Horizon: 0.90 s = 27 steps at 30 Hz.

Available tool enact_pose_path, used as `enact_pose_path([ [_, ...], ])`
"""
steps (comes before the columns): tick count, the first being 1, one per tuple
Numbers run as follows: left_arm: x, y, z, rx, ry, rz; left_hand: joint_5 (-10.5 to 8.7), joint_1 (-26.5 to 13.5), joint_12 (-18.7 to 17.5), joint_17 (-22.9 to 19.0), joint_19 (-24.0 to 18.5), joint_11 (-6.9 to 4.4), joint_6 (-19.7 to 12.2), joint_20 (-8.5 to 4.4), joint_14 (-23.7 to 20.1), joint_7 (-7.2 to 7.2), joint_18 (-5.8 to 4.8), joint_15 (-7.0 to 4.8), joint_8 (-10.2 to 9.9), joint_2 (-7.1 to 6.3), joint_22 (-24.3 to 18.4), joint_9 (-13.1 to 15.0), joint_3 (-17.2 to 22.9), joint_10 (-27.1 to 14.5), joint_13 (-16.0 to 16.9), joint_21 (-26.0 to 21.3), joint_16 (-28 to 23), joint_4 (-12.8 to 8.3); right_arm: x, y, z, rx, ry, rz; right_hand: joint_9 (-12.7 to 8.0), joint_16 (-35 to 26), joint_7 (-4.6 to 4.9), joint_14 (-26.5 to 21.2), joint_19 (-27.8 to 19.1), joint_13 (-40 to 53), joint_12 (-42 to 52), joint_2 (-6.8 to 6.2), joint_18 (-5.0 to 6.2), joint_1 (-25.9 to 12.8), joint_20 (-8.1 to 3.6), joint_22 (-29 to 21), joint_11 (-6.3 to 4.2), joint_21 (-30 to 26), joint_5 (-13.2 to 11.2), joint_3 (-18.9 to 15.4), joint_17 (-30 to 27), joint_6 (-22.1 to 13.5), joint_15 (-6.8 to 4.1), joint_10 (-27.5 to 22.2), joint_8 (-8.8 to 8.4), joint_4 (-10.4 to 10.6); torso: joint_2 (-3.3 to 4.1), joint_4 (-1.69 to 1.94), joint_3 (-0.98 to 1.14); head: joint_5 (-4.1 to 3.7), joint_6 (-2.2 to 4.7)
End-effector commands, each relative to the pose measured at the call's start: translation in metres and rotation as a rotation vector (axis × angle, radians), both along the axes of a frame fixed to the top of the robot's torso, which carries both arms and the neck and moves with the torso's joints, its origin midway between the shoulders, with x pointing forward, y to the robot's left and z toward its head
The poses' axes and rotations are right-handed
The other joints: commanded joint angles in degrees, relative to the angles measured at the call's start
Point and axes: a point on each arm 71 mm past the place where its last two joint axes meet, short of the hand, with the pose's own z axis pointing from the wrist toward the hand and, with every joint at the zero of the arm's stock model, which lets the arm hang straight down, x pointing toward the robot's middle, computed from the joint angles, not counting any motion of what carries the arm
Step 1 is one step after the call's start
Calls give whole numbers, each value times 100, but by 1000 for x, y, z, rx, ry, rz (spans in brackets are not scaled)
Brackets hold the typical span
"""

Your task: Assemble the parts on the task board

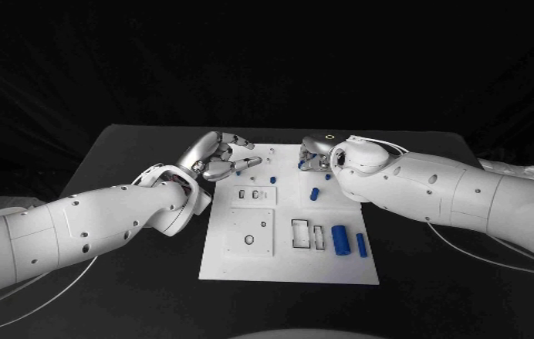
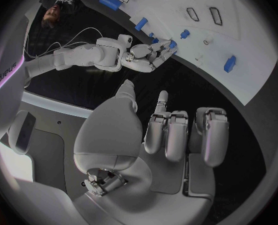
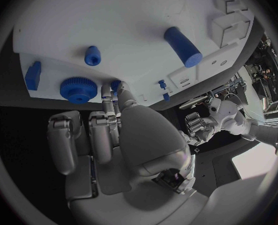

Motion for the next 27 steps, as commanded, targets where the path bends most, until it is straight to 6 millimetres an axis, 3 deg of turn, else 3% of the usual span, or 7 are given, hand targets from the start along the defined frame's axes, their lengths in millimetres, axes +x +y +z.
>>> enact_pose_path([
  [1, 0, -3, 1, -1, -6, -23, -23, 3, 14, 1508, 603, -5, -28, 29, 597, -2, -42, -18, -30, 77, 1509, 3, 24, 606, 1508, 14, 15, -3, 0, 0, 0, -13, -4, 8, 7, 23, -11, 597, 609, 0, -43, 59, -39, 4, -49, 1509, -10, 26, -23, 45, 1508, 65, -57, 69, 40, -2, -4, 2, -3, 1, -1],
  [11, 0, -2, 1, 0, -6, -18, -24, 4, 14, 1508, 603, -5, -28, 29, 597, -2, -42, -18, -30, 83, 1509, 4, 25, 606, 1508, 14, 15, -4, -1, 2, -1, -12, 1, 13, 3, 23, -27, 597, 609, -4, -87, 26, -39, 25, -93, 1509, -34, 26, -21, 48, 1508, 89, -93, 119, 26, 8, -6, 8, -3, 23, -11],
  [20, 0, -1, 1, 1, -5, -16, -25, 5, 14, 1508, 603, -5, -26, 30, 597, -2, -42, -18, -29, 94, 1509, 5, 28, 606, 1508, 14, 15, -4, -2, 1, 0, 18, -13, 18, 65, 23, -144, 597, 609, -2, -120, 70, -39, 211, -201, 1509, -148, 26, -20, 183, 1508, 419, -211, 344, 155, -68, -1, 3, -4, 31, 16],
  [27, 0, -1, 1, 1, -6, -15, -27, 6, 14, 1508, 603, -5, -23, 30, 597, -3, -42, -18, -27, 109, 1509, 6, 32, 606, 1508, 14, 15, -5, -3, -3, 4, 73, -50, 18, 82, 23, -147, 597, 609, -4, -140, 47, -39, 230, -234, 1509, -157, 26, -20, 201, 1508, 502, -233, 430, 179, -72, 3, 10, -2, 37, 35],
])
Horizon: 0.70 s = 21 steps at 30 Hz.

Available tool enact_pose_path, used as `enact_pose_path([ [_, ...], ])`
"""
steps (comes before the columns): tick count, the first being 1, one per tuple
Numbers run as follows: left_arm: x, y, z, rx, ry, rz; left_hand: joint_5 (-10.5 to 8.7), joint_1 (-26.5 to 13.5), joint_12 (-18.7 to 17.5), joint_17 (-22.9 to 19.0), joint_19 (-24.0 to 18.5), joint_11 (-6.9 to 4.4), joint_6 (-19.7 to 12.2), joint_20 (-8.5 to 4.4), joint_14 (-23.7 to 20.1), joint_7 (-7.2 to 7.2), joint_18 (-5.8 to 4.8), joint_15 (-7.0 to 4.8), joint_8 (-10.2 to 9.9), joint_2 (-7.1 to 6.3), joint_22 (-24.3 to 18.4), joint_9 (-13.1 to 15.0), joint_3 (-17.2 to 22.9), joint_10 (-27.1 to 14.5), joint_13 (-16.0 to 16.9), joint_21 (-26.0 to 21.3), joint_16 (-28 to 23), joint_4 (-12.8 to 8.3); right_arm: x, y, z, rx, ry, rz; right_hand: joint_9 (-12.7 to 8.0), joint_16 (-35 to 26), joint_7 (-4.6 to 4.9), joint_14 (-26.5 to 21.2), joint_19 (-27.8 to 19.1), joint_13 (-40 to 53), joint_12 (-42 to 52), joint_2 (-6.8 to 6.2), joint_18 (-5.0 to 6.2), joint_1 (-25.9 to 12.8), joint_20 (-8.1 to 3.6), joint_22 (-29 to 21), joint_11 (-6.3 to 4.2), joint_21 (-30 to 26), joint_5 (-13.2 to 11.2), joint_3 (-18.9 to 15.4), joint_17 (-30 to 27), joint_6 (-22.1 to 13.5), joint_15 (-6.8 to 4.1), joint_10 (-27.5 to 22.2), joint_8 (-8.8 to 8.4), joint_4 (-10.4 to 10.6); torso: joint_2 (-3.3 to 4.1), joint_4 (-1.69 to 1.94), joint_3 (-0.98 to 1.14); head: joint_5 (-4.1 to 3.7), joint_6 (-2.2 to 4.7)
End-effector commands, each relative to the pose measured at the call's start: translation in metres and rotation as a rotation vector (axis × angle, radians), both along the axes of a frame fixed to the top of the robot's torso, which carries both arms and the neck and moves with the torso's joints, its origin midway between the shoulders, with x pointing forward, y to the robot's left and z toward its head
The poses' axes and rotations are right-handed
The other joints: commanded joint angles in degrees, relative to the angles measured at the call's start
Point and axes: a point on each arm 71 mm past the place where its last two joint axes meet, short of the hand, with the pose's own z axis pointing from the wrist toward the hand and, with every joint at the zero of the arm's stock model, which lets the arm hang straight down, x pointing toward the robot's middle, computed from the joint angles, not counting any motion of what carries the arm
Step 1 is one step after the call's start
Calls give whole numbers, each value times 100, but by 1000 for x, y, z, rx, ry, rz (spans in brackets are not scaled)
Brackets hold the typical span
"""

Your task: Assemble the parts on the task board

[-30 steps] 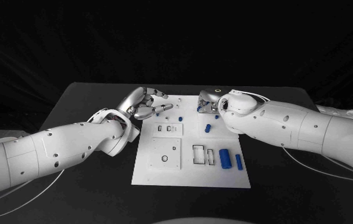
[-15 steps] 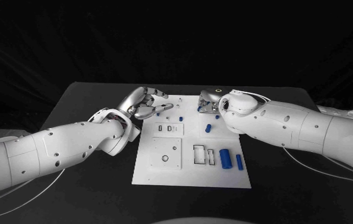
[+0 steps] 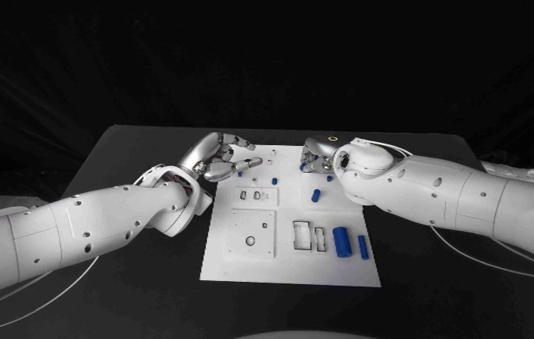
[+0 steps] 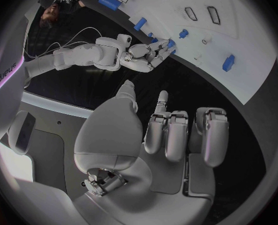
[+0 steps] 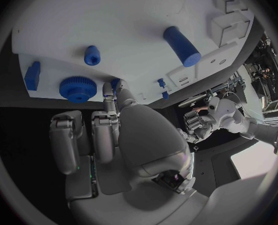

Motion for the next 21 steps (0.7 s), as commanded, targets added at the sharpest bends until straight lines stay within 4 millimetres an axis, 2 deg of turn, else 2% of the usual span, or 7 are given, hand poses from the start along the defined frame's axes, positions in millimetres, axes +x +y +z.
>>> enact_pose_path([
  [1, -1, -2, 1, -1, -5, -17, -27, 7, 14, 1509, 603, -5, -23, 30, 597, -3, -43, -18, -27, 64, 1509, 7, 32, 606, 1509, 14, 15, -5, -1, 0, 5, 57, -49, 16, 73, 23, -70, 597, 602, -4, -28, 6, -39, 52, -40, 1510, -3, 26, 30, 33, 1509, 107, -29, 43, 55, 16, 0, 7, 0, 6, 19],
  [6, -1, 0, 1, 0, -5, -13, -32, 9, 14, 1509, 603, -2, -42, 31, 597, 2, -43, -18, -38, 100, 1509, 4, 37, 606, 1509, 14, 15, -7, -3, -1, 12, 112, -92, 21, 76, 23, -67, 597, 602, -5, -39, -10, -39, 47, -44, 1510, -1, 26, 30, 30, 1509, 125, -26, 64, 57, 23, 1, 1, 2, 57, 23],
  [11, -1, 0, 2, 0, -5, -11, -37, 9, 14, 1509, 603, 4, -71, 31, 597, 10, -43, -17, -55, 114, 1509, -3, 34, 606, 1509, 14, 15, -7, -5, -3, 24, 163, -118, 25, 78, 23, -63, 597, 602, -6, -46, -18, -39, 45, -43, 1510, 2, 26, 31, 29, 1509, 134, -19, 72, 58, 27, 5, 9, -4, 43, 40],
  [17, -1, 1, 2, 0, -4, -10, -39, 10, 14, 1509, 603, 7, -86, 32, 597, 14, -43, -16, -65, 118, 1509, -6, 31, 606, 1509, 14, 15, -8, -1, -3, 40, 199, -167, 37, 78, 23, -59, 597, 602, -7, -54, -27, -39, 45, -41, 1510, 4, 26, 31, 28, 1509, 137, -11, 75, 56, 29, -9, -12, -6, 58, 39],
  [21, -1, 1, 2, 0, -5, -9, -39, 10, 14, 1509, 603, 7, -86, 32, 597, 14, -43, -16, -65, 118, 1509, -6, 31, 606, 1509, 14, 15, -8, 2, 1, 44, 206, -177, 48, 77, 23, -56, 597, 602, -7, -58, -32, -39, 45, -39, 1510, 6, 26, 31, 27, 1509, 137, -6, 77, 54, 30, 9, 12, -1, 64, 84],
])
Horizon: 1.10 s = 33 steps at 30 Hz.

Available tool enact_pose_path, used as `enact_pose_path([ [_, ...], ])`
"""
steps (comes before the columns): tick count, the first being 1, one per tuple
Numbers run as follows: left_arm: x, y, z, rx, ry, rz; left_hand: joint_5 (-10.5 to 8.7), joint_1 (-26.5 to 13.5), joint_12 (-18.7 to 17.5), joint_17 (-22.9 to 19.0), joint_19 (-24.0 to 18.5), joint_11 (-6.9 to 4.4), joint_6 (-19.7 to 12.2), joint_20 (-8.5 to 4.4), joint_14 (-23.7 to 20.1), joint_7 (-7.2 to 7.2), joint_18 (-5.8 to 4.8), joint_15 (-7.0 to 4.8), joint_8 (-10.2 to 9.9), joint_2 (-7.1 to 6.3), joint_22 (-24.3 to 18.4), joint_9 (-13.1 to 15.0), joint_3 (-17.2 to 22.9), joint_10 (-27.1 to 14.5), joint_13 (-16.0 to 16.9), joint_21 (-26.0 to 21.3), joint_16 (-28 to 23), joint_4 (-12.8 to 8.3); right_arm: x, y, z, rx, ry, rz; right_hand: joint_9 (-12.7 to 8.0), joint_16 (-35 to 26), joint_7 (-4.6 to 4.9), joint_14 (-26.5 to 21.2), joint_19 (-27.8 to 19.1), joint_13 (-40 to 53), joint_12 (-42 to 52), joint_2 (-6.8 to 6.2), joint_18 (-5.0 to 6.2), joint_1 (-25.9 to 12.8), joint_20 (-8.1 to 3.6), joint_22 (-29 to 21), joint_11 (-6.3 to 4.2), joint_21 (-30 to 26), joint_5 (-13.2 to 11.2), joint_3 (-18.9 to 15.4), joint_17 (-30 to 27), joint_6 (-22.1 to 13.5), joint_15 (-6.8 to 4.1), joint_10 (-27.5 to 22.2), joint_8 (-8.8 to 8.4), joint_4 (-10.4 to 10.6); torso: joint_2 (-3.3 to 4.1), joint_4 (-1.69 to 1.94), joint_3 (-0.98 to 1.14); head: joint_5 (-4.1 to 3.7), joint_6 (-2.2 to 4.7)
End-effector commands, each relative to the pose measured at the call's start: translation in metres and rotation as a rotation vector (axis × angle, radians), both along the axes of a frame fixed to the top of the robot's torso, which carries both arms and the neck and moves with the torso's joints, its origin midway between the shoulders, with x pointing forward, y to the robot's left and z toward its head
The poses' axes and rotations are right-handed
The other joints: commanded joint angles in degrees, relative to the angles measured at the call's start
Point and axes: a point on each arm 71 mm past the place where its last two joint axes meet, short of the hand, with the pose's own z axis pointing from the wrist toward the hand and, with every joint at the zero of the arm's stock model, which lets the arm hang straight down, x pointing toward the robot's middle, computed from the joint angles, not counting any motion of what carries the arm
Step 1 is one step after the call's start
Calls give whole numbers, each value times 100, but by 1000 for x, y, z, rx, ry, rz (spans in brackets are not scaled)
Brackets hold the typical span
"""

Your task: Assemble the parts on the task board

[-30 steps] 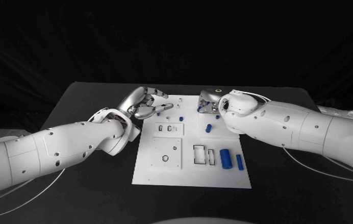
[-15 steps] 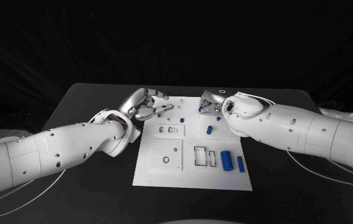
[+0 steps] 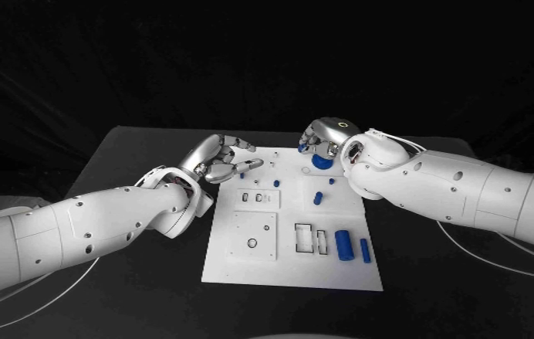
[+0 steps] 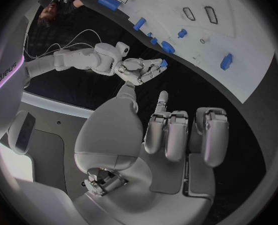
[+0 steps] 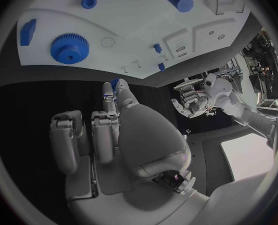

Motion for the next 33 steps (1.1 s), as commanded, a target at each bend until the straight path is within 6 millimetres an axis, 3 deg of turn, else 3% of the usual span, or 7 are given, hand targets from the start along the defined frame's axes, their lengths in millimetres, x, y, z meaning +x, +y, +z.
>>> enact_pose_path([
  [1, -1, -2, 2, -2, -6, -15, -39, 10, 14, 1510, 603, 7, -44, 32, 597, 14, -43, -16, -34, 58, 1509, -6, 31, 606, 1509, 14, 15, -8, 2, 5, 5, 35, -34, 27, 77, 23, -61, 597, 609, -8, -36, -31, -39, 31, -32, 1506, 9, 26, 14, 13, 1505, 114, -7, 41, 54, 14, 19, 23, 3, -3, 46],
  [7, 0, -6, 4, -4, -12, -21, -40, 12, 14, 1510, 603, 8, -49, 32, 597, 16, -43, -16, -37, 56, 1509, -7, 29, 606, 1509, 14, 15, -9, 5, 15, 7, 36, -37, 44, 75, 23, -56, 597, 609, -10, -54, -42, -39, 35, -25, 1506, 17, 26, 14, 14, 1505, 108, 5, 36, 44, 18, 61, 90, -15, -39, 58],
  [14, 0, -9, 11, -11, -22, -30, -40, 14, 14, 1510, 603, 9, -52, 32, 597, 17, -43, -15, -39, 55, 1509, -8, 28, 606, 1509, 14, 15, -10, 11, 26, 3, 26, -21, 53, 69, 23, -50, 597, 609, -12, -76, -48, -39, 40, -16, 1506, 25, 26, 14, 20, 1505, 91, 19, 21, 25, 25, 122, 113, -40, -54, 92],
  [20, 1, -10, 17, -12, -34, -28, -40, 15, 14, 1510, 603, 9, -51, 32, 597, 17, -43, -15, -39, 56, 1509, -8, 27, 606, 1509, 14, 15, -10, 15, 30, -5, 12, -5, 48, 68, 23, -48, 597, 609, -13, -82, -48, -39, 44, -13, 1506, 28, 26, 14, 23, 1505, 88, 22, 15, 20, 26, 162, 164, -60, -83, 125],
  [33, 1, -8, 23, -15, -48, -29, -40, 20, 14, 1510, 603, 10, -45, 32, 597, 16, -43, -14, -37, 62, 1509, -7, 29, 606, 1509, 14, 15, -10, 20, 37, -7, -14, -27, 57, 65, 23, -46, 597, 609, -13, -90, -51, -39, 51, -8, 1506, 31, 26, 14, 29, 1505, 81, 28, 5, 11, 26, 215, 178, -69, -21, 106],
])
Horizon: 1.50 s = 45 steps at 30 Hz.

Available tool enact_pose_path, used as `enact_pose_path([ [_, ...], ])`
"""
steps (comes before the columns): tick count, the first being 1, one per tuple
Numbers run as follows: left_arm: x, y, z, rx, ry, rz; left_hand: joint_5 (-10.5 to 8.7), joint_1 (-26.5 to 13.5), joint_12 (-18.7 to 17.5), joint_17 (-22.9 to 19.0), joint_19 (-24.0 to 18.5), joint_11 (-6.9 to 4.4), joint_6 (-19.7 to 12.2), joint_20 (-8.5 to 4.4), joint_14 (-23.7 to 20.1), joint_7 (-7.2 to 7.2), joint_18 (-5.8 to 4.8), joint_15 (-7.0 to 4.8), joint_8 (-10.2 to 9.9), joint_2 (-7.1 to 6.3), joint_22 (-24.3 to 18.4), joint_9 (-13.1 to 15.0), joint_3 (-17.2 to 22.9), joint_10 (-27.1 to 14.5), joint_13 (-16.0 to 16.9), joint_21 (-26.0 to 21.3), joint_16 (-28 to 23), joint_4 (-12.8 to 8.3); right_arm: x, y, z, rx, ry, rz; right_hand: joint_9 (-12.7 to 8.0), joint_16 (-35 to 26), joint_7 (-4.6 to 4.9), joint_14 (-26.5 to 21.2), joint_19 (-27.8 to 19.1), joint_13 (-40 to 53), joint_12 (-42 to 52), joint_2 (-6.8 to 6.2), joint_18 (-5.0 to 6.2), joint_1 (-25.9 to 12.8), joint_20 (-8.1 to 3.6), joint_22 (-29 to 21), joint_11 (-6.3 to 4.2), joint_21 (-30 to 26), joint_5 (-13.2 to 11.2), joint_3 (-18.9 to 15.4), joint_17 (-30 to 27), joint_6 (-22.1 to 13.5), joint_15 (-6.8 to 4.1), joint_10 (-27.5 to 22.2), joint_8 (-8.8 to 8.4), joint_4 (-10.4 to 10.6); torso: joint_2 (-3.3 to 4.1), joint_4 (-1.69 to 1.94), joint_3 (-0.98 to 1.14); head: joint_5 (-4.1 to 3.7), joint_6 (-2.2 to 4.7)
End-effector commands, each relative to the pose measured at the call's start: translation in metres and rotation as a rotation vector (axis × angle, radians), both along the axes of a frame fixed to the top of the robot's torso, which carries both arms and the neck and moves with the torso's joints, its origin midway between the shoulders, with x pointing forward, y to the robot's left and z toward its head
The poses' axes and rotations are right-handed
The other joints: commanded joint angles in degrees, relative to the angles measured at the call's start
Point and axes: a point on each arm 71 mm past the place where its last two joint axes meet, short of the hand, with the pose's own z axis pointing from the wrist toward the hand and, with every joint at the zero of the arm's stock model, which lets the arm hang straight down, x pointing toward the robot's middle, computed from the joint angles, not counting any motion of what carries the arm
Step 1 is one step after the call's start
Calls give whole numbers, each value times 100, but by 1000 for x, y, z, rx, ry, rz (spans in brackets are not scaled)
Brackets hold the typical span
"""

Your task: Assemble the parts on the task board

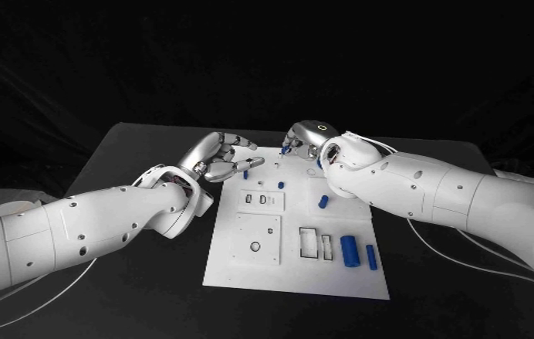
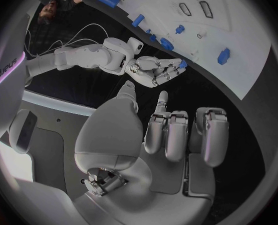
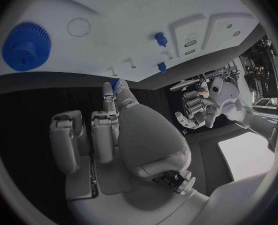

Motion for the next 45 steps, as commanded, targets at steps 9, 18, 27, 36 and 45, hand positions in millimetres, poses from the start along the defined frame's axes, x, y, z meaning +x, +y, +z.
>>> enact_pose_path([
  [9, -1, 0, 7, -4, -23, -6, -19, -2, 14, 1507, 603, 10, -23, 33, 597, -5, -43, -14, -37, 40, 1510, -6, 29, 606, 1505, 14, 15, -11, 1, 7, -6, -26, -21, 22, 62, 23, -46, 597, 609, -10, -27, -21, -39, 28, -5, 1508, 34, 26, 31, 21, 1508, 65, 32, -5, 3, 12, 68, 38, -22, 28, 13],
  [18, 0, 1, 8, -2, -24, -2, -20, 1, 14, 1507, 603, 9, -18, 33, 597, -5, -43, -13, -35, 41, 1510, -5, 28, 606, 1505, 14, 15, -11, 3, 6, -8, -43, -23, 15, 59, 23, -44, 597, 609, -10, -30, -21, -39, 33, 0, 1508, 37, 26, 31, 26, 1508, 56, 36, -14, -7, 14, 66, 29, -27, 43, 0],
  [27, 0, 0, 9, -3, -23, -5, -20, 2, 14, 1507, 603, 9, -14, 33, 597, -6, -43, -13, -33, 41, 1510, -4, 27, 606, 1505, 14, 15, -11, 4, 7, -8, -47, -31, 14, 55, 23, -43, 597, 609, -10, -34, -21, -39, 35, 4, 1508, 41, 26, 31, 33, 1508, 45, 40, -31, -19, 20, 58, 26, -22, 20, -18],
  [36, 1, 0, 8, -1, -19, -5, -20, 2, 14, 1507, 603, 9, -14, 33, 597, -6, -43, -13, -33, 41, 1510, -4, 27, 606, 1505, 14, 15, -11, 4, 8, -7, -45, -42, 11, 54, 23, -42, 597, 609, -11, -35, -20, -39, 36, 6, 1508, 44, 26, 31, 37, 1508, 41, 41, -40, -25, 24, 50, 33, -22, 15, -31],
  [45, 0, -4, 8, -1, -16, -12, -20, 3, 14, 1507, 603, 9, -11, 33, 597, -7, -43, -13, -32, 43, 1510, -4, 27, 606, 1505, 14, 15, -11, 5, 10, -8, -48, -27, 3, 47, 23, -43, 597, 609, -12, -38, -24, -39, 31, 13, 1508, 50, 26, 30, 42, 1508, 22, 45, -76, -46, 39, 48, 46, -32, -21, -43],
])
